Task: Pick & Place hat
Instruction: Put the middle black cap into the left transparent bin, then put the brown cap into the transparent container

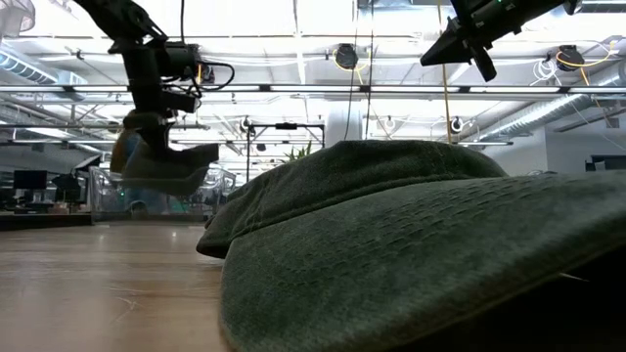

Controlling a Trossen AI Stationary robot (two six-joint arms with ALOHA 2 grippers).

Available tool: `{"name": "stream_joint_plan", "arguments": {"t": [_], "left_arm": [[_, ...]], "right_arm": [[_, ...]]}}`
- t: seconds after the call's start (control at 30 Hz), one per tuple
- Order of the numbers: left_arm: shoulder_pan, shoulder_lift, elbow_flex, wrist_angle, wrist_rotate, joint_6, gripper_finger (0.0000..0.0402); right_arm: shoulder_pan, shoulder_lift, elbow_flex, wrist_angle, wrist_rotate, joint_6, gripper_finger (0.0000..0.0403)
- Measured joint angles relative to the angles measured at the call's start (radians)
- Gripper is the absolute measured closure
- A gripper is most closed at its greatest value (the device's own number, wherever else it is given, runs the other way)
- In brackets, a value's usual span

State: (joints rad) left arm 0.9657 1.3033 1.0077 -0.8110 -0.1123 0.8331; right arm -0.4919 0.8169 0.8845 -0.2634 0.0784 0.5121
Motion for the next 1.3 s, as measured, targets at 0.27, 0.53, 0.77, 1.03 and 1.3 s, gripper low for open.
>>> {"name": "stream_joint_plan", "arguments": {"t": [0.27,0.53,0.77,1.03,1.3], "left_arm": [[-0.006,0.000,0.000,0.005,0.013,-0.023,0.0362],[-0.006,-0.001,0.000,0.001,0.011,-0.043,0.0270],[-0.006,-0.001,0.000,0.001,-0.022,-0.085,0.0193],[-0.039,-0.016,0.000,-0.001,-0.088,-0.129,0.0166],[-0.076,-0.042,0.000,-0.002,-0.099,-0.195,0.0203]], "right_arm": [[0.000,0.000,0.000,0.000,0.000,0.000,0.0399],[0.000,0.000,0.000,0.000,0.000,0.000,0.0399],[0.000,0.000,0.000,-0.001,0.000,0.027,0.0399],[0.000,0.000,0.000,-0.006,0.000,0.026,0.0399],[0.000,0.000,0.000,-0.004,0.000,0.025,0.0399]]}}
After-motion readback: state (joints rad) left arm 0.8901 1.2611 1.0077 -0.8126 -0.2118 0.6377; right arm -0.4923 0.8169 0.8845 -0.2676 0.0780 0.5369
